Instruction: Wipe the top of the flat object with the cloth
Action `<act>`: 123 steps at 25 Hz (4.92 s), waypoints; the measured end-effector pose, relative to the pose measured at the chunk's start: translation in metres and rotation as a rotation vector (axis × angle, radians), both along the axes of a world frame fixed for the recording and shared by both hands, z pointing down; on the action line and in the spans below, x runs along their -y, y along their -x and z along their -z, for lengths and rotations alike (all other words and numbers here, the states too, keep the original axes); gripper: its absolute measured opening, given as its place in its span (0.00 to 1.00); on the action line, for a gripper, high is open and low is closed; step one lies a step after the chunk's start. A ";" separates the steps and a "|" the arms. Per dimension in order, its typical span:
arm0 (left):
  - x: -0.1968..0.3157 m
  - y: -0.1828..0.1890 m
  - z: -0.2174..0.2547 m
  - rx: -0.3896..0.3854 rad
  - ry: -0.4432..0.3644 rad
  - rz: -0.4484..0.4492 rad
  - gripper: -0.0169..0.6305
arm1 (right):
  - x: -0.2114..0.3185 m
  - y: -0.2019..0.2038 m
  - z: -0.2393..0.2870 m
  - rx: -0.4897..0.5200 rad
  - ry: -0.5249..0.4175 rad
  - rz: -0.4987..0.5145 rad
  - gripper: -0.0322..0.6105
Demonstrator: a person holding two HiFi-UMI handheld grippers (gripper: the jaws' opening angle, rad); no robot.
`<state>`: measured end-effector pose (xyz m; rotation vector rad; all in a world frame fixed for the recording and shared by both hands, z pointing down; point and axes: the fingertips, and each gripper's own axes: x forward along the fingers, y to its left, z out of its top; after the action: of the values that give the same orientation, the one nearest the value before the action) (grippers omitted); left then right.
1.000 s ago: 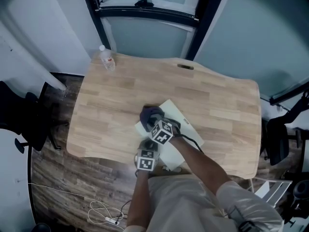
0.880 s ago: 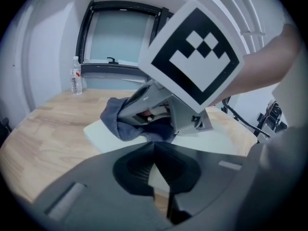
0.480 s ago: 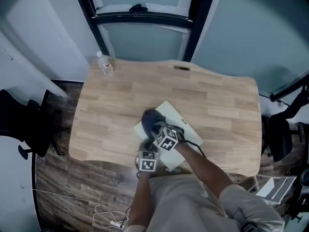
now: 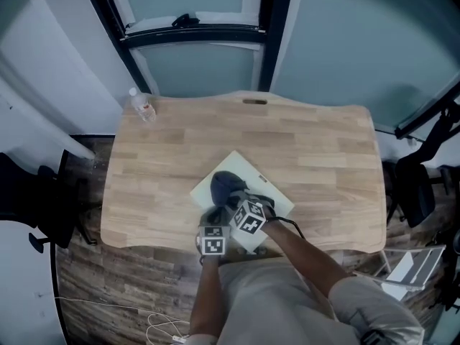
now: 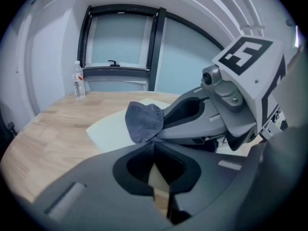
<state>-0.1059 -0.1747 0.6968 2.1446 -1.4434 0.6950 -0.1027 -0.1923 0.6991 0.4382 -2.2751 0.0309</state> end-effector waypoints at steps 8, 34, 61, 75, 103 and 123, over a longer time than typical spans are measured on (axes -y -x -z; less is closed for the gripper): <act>0.001 0.002 0.001 0.000 -0.022 0.017 0.04 | -0.019 -0.020 0.000 0.002 0.011 -0.024 0.11; -0.002 0.000 -0.001 0.040 -0.050 0.042 0.04 | -0.116 -0.113 0.002 0.017 -0.004 -0.013 0.11; -0.002 0.000 0.001 -0.045 -0.028 0.141 0.04 | -0.168 -0.054 -0.002 -0.085 0.052 0.313 0.12; -0.016 0.022 0.027 -0.157 -0.067 0.094 0.04 | -0.141 -0.022 0.007 -0.084 0.105 0.408 0.12; 0.009 0.100 0.017 -0.176 -0.022 0.088 0.04 | 0.082 0.085 0.039 0.042 0.197 0.128 0.12; 0.035 0.082 0.020 -0.111 0.014 -0.009 0.04 | 0.229 0.017 0.050 -0.016 -0.090 -0.201 0.12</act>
<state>-0.1876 -0.2101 0.6773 2.1450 -1.3678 0.5784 -0.1197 -0.4211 0.6494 0.7107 -2.2150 0.0260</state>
